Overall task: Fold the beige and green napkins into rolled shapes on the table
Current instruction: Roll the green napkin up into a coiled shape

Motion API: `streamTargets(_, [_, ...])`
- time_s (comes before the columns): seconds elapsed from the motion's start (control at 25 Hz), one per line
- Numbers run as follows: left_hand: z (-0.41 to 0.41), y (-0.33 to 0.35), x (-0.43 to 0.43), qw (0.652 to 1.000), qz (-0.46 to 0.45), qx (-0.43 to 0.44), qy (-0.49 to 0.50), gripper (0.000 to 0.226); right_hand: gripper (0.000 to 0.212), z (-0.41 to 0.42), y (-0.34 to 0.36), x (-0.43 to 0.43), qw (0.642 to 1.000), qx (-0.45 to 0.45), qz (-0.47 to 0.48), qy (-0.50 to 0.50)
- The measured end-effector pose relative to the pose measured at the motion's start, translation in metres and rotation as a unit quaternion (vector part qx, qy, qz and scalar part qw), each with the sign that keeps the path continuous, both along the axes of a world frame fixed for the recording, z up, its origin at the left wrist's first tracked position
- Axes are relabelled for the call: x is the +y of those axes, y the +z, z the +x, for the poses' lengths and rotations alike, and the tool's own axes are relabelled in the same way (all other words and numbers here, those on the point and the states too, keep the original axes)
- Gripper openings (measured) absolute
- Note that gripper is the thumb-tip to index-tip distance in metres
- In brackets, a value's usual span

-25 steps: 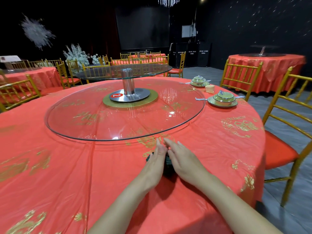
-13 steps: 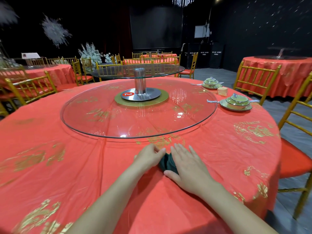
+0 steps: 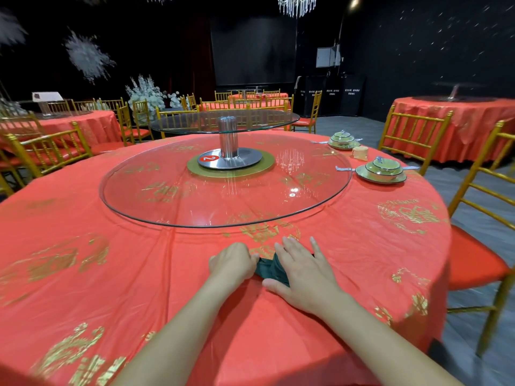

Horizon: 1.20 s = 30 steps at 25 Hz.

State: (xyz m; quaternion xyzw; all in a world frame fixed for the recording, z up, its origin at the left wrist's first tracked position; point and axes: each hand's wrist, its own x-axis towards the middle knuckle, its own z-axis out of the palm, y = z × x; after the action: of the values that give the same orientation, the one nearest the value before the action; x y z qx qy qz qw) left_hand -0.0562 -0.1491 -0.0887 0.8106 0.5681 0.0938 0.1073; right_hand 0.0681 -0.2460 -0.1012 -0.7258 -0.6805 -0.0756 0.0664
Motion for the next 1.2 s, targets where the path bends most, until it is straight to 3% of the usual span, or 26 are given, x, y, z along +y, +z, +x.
streamTargets(0.08, [-0.003, -0.006, -0.002, 1.0, 0.018, 0.019, 0.003, 0.035, 0.121, -0.002, 0.0, -0.001, 1.0, 0.006, 0.004, -0.002])
streamTargets(0.28, [-0.005, -0.012, -0.006, 0.997, 0.063, 0.046, 0.004, 0.041, 0.11, 0.005, 0.006, 0.0, 0.999, 0.04, -0.025, 0.02])
streamTargets(0.4, [-0.007, -0.011, -0.002, 0.999, 0.023, 0.018, 0.017, 0.04, 0.116, 0.021, 0.026, -0.005, 0.994, 0.106, -0.028, 0.023])
streamTargets(0.56, [-0.011, -0.005, -0.003, 0.999, 0.014, -0.023, 0.02, 0.034, 0.122, 0.038, 0.029, -0.016, 0.996, 0.073, -0.036, 0.038])
streamTargets(0.68, [-0.007, 0.001, -0.019, 0.986, 0.109, -0.108, -0.07, 0.028, 0.111, 0.038, 0.02, -0.021, 0.995, 0.058, -0.053, 0.053])
streamTargets(0.76, [-0.004, 0.0, -0.034, 0.97, 0.16, -0.119, -0.143, 0.031, 0.102, 0.034, 0.016, -0.02, 0.996, 0.048, -0.05, 0.054])
streamTargets(0.96, [-0.013, -0.005, -0.015, 0.99, 0.039, -0.129, -0.04, 0.034, 0.076, 0.025, 0.021, -0.01, 0.998, 0.035, -0.036, 0.044])
streamTargets(1.08, [-0.004, -0.004, -0.003, 0.994, -0.032, -0.092, -0.051, 0.033, 0.07, 0.02, 0.025, -0.004, 0.997, 0.016, -0.039, 0.057])
streamTargets(1.2, [0.006, 0.001, -0.002, 0.997, -0.034, -0.058, -0.049, 0.023, 0.068, 0.017, 0.025, -0.001, 0.997, -0.002, -0.05, 0.063])
